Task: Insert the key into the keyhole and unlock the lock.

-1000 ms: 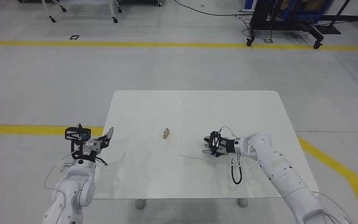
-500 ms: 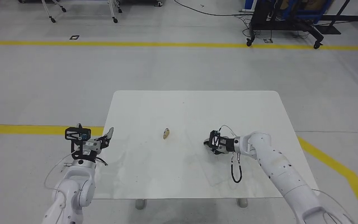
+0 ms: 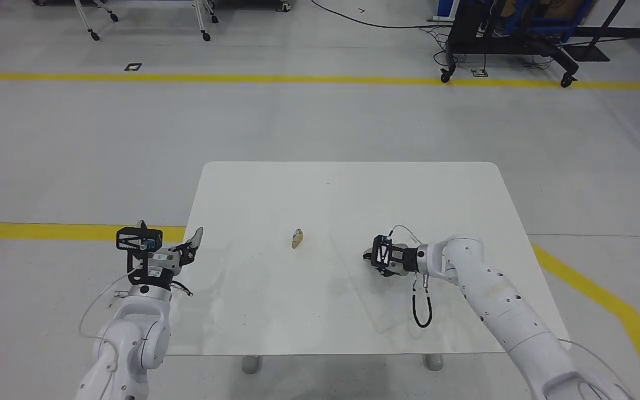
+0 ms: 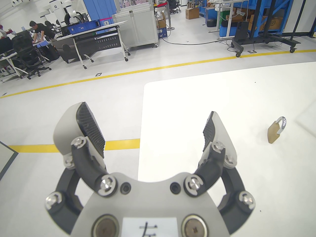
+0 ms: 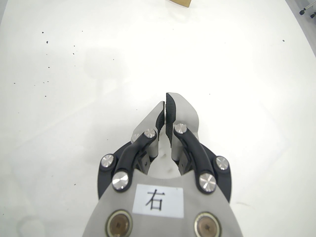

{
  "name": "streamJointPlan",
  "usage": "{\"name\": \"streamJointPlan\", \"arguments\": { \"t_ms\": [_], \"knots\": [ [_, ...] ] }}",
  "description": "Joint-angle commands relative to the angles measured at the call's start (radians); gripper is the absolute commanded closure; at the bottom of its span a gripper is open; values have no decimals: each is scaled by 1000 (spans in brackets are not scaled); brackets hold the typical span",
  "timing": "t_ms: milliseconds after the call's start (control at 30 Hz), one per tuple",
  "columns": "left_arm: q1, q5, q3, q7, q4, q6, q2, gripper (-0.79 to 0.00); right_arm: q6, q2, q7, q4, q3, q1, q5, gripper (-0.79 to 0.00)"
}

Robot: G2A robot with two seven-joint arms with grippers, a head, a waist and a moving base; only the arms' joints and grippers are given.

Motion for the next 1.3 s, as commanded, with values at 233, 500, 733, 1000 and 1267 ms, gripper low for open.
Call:
{"name": "streamJointPlan", "arguments": {
  "t_ms": [233, 500, 733, 1000, 1267],
  "knots": [
    [0, 0, 0, 0, 0, 0, 0, -785, 48, 1, -21, -30, 10, -21, 22, 0],
    [0, 0, 0, 0, 0, 0, 0, -785, 35, 33, -135, -125, 95, -72, 40, 0],
    [0, 0, 0, 0, 0, 0, 0, -785, 15, 42, -189, -140, 123, -98, 72, 0],
    [0, 0, 0, 0, 0, 0, 0, -785, -11, 39, -234, -149, 110, -105, 111, 0],
    [0, 0, 0, 0, 0, 0, 0, -785, -61, 14, -558, -24, -31, -42, 430, 0]
  ]
}}
